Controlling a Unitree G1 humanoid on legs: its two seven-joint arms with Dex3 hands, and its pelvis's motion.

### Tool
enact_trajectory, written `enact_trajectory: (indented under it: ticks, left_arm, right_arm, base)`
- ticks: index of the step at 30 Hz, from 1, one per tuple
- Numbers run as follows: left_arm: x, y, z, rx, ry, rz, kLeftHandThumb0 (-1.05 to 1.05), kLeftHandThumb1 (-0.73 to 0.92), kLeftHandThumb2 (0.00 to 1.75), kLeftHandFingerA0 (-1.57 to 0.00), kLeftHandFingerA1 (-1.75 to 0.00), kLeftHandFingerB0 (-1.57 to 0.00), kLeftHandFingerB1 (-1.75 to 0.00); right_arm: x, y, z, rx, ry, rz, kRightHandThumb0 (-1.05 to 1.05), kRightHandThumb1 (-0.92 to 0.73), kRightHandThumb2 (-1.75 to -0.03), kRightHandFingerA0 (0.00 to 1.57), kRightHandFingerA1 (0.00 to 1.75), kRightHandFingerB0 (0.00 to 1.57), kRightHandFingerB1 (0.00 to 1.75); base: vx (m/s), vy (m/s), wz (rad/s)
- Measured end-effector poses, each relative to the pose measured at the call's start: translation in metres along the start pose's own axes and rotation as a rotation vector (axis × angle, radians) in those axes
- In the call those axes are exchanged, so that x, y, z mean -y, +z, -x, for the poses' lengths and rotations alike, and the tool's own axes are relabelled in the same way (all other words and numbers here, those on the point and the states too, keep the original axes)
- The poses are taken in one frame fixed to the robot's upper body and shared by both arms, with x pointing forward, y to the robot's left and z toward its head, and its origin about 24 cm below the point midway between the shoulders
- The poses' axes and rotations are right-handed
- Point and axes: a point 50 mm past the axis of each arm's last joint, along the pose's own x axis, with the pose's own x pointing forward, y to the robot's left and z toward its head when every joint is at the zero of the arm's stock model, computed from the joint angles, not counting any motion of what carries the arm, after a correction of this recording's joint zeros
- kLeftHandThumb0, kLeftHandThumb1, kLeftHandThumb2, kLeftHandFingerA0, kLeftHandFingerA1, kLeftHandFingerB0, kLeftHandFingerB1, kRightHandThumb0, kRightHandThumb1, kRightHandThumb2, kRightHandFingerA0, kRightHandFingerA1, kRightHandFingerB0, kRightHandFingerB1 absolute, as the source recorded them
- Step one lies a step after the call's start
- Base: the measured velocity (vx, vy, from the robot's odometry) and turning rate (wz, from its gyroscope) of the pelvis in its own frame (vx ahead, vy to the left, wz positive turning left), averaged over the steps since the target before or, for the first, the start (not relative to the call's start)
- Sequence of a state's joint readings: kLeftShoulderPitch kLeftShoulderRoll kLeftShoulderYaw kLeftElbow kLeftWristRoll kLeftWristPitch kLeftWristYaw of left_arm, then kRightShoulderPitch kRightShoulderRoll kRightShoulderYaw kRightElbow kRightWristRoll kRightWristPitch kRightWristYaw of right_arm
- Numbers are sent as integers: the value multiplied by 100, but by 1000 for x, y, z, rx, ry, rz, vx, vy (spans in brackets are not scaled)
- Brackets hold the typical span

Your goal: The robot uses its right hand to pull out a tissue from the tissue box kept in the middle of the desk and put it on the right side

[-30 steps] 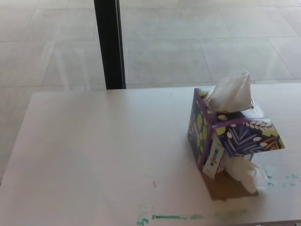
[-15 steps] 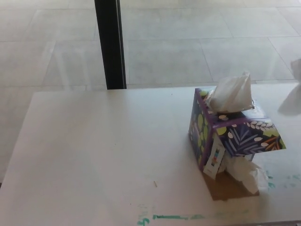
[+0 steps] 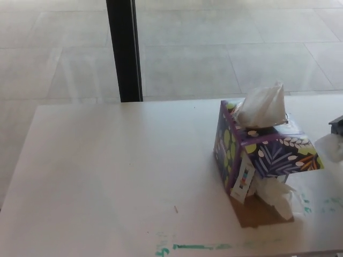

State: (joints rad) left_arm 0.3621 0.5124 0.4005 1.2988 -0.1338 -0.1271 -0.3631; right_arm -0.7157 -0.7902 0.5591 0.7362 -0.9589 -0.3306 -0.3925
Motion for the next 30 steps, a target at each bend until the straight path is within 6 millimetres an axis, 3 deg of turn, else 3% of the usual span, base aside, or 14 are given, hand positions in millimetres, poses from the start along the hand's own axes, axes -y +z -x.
enact_trajectory:
  ticks: [1, 2, 3, 5, 6, 7, 8, 13, 15, 16, 17, 19, 28, 30]
  left_arm:
    - [0, 0, 0, 0, 0, 0, -85, 92, 73, -65, -51, -56, -46]
    - [0, 0, 0, 1, -1, 1, -85, 92, 75, -64, -50, -54, -44]
    - [0, 0, 0, 1, -1, 1, -85, 92, 72, -66, -50, -54, -45]
    - [1, 0, 0, 1, -1, 0, -85, 92, 72, -66, -50, -54, -45]
    - [1, 0, 0, 1, -1, 1, -83, 92, 72, -66, -51, -54, -45]
    - [1, 0, 0, 1, -2, 1, -84, 92, 72, -64, -51, -55, -45]
    - [1, 0, 0, 1, -2, 1, -83, 92, 73, -63, -50, -54, -45]
    - [1, 0, 0, 1, -3, 1, -84, 92, 72, -64, -50, -54, -46]
    - [1, 0, -1, 2, -3, 1, -85, 92, 74, -65, -50, -54, -45]
    - [1, 0, -1, 2, -3, 1, -85, 92, 73, -64, -50, -53, -46]
    - [1, 1, -1, 3, -4, 1, -92, 76, 88, -61, -56, -49, -50]
    - [2, 1, -1, 3, -4, 1, -85, 92, 72, -66, -51, -54, -46]
    - [2, 1, -1, 4, -4, 1, -83, 92, 73, -66, -53, -53, -46]
    - [2, 1, -1, 4, -4, 1, -83, 92, 73, -63, -52, -52, -45]
  right_arm:
    - [-1, 0, 0, -5, 16, 6, -44, -74, -62, 80, 131, 69, 76]
    - [-3, -1, 0, -11, 39, 16, -42, -65, -60, 85, 129, 54, 62]
    - [-5, -1, 1, -13, 57, 24, -52, -69, -109, 54, 87, 0, 45]
    - [-9, -2, 1, -30, 101, 38, -52, -69, -109, 54, 87, 0, 45]
    - [-10, -2, 1, -38, 109, 40, -71, -74, -106, 14, 64, 0, 17]
    - [-12, -4, 2, -57, 128, 44, -56, -55, -56, 0, 0, 0, 0]
    - [-13, -6, 2, -71, 143, 48, -58, -45, -67, 0, 0, 0, 0]
    - [-14, -7, 3, -89, 209, 78, -56, -42, -66, 0, 0, 0, 0]
    - [-14, -6, 2, -89, 232, 91, -68, -45, -71, 0, 0, 0, 0]
    - [-13, -6, 2, -87, 240, 96, -98, -52, -57, 0, 0, 0, 0]
    - [-13, -5, 1, -86, 251, 101, -104, -57, -59, 0, 0, 0, 0]
    - [-11, -4, 0, -81, 267, 99, -100, -57, -59, 0, 0, 0, 0]
    - [-1, 3, -6, -62, 315, 79, -89, -49, -56, 0, 0, 0, 0]
    - [3, 2, -7, -70, 317, 59, -90, -45, -82, 0, 0, 0, 0]
  base:
    - [0, 0, 0]
    - [0, 0, 0]
    - [0, 0, 0]
    - [0, 0, 0]
    - [0, 0, 0]
    - [0, 0, 0]
    - [0, 0, 0]
    - [0, 0, 0]
    - [0, 0, 0]
    - [0, 0, 0]
    - [0, 0, 0]
    - [0, 0, 0]
    - [0, 0, 0]
    - [0, 0, 0]
